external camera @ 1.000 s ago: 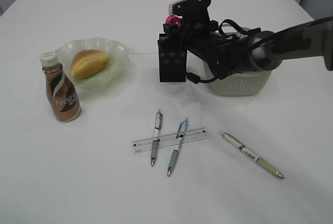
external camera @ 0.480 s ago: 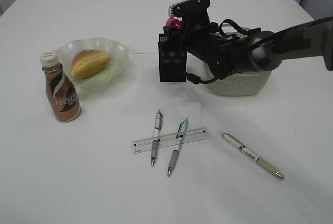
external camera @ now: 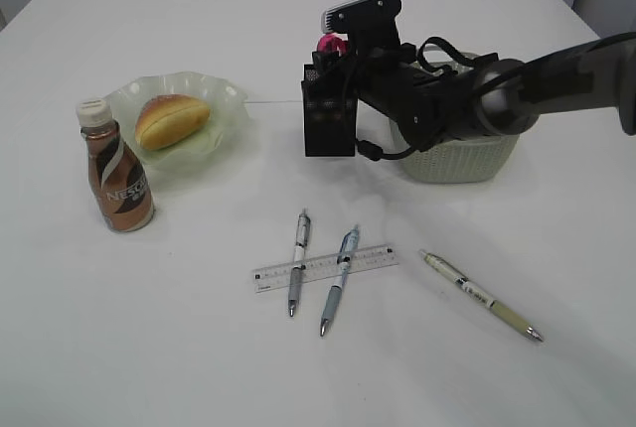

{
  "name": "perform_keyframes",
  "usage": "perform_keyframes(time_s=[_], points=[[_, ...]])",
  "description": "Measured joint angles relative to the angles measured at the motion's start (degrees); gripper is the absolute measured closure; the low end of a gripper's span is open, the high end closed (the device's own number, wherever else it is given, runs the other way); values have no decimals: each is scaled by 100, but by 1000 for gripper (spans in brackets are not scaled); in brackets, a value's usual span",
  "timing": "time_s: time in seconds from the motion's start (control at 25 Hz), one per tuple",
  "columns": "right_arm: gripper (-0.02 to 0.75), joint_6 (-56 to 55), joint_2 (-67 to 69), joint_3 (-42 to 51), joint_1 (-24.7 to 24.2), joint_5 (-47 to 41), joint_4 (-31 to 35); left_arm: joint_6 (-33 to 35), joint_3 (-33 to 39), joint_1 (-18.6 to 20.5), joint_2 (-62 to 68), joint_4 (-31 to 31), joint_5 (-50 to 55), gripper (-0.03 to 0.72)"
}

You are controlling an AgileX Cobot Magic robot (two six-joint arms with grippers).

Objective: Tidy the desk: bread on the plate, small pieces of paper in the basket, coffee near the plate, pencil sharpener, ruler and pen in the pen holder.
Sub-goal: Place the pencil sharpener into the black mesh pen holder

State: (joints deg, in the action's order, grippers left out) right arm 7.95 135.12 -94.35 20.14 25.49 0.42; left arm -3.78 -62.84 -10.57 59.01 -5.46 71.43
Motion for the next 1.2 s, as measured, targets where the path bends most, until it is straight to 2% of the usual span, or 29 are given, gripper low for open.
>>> perform_keyframes(time_s=[0.64, 0.84, 1.2], points=[[353, -47, 0, -4, 0, -32, 76, 0, 0, 0, 0, 0, 0, 328], [316, -47, 0, -4, 0, -32, 221, 0, 0, 0, 0, 0, 0, 328], [311, -47, 0, -4, 0, 74, 75, 0, 0, 0, 0, 0, 0, 328]])
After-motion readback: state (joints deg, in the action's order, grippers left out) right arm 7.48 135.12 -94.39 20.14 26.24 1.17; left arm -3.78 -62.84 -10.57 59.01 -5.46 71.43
